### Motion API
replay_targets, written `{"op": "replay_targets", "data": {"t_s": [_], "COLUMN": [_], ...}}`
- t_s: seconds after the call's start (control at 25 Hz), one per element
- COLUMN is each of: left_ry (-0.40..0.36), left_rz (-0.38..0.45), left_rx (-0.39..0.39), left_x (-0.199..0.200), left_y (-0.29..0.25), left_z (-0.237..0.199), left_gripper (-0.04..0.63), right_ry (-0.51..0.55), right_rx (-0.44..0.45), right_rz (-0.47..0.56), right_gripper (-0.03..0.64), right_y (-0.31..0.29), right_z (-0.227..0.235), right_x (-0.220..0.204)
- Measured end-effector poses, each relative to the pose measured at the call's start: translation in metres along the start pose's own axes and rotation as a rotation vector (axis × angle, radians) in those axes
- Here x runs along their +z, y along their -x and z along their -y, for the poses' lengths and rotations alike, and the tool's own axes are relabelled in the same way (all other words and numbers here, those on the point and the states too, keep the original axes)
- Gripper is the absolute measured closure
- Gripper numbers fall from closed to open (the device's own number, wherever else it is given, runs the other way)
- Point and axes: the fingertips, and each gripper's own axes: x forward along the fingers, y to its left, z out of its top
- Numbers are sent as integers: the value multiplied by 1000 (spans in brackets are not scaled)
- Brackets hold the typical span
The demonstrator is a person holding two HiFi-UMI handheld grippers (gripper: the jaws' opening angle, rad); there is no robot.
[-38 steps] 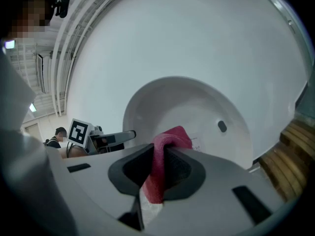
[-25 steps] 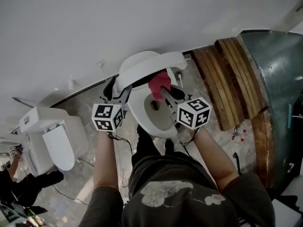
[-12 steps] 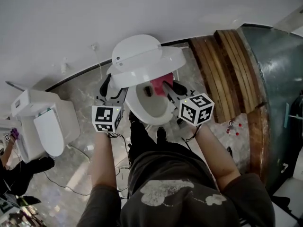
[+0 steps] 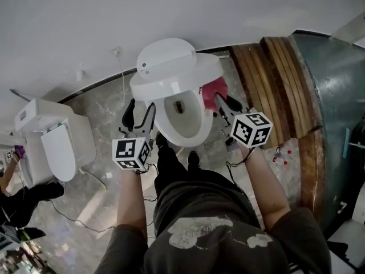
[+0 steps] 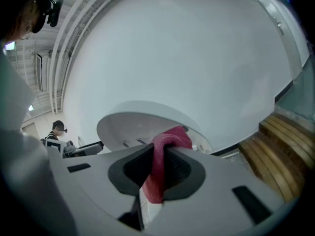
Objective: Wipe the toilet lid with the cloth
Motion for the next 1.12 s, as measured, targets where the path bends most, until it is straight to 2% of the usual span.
{"op": "replay_targets", "data": {"t_s": [0.2, 0.32, 0.4, 0.56, 0.8, 1.12], "left_ry": [68, 100, 81, 32, 0, 51], "left_rz": [41, 85, 93, 99, 29, -41], "left_rx": [30, 8, -31, -92, -143, -145], "left_x": [11, 32, 45, 69, 63, 30], "left_y": [32, 34, 22, -16, -46, -50], "left_z": [-8, -12, -11, -14, -7, -7], "left_gripper": [314, 318, 319, 365, 388, 391], "right_ry": [-8, -24, -43, -72, -92, -128], "right_rx": [-60, -110, -146, -197, -235, -247], "right_rz": [14, 48, 78, 140, 191, 199], "right_gripper": [568, 568, 568, 568, 568, 568], "right_y": [12, 21, 28, 37, 54, 57], "right_z": [24, 38, 46, 48, 33, 29], "right_x": [9, 21, 30, 48, 55, 43]}}
